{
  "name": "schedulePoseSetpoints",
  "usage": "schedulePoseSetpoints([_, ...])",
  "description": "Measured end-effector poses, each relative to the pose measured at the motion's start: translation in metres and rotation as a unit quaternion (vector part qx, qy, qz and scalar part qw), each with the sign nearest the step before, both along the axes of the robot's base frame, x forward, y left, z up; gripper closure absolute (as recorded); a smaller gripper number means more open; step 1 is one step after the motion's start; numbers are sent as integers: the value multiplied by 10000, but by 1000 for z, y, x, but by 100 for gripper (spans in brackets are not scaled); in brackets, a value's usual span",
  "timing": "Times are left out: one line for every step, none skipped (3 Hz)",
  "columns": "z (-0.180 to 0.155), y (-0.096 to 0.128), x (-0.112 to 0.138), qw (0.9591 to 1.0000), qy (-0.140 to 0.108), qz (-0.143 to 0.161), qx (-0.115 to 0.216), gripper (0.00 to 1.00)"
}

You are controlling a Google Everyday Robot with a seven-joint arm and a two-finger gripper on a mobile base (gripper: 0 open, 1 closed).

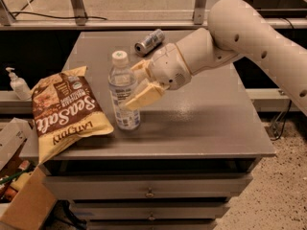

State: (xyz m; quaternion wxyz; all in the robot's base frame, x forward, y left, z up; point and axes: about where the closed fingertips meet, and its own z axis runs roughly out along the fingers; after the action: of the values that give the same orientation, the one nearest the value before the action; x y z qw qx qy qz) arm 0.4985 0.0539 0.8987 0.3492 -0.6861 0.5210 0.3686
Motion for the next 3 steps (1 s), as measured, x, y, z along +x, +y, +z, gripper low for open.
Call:
schedulePoseSetpoints([0, 0, 0, 10000, 0, 1, 0, 0])
schedulePoseSetpoints([-1, 0, 0, 10000, 3, 12, 10, 0])
schedulePoseSetpoints([4, -22, 19, 9996, -78, -277, 33, 0])
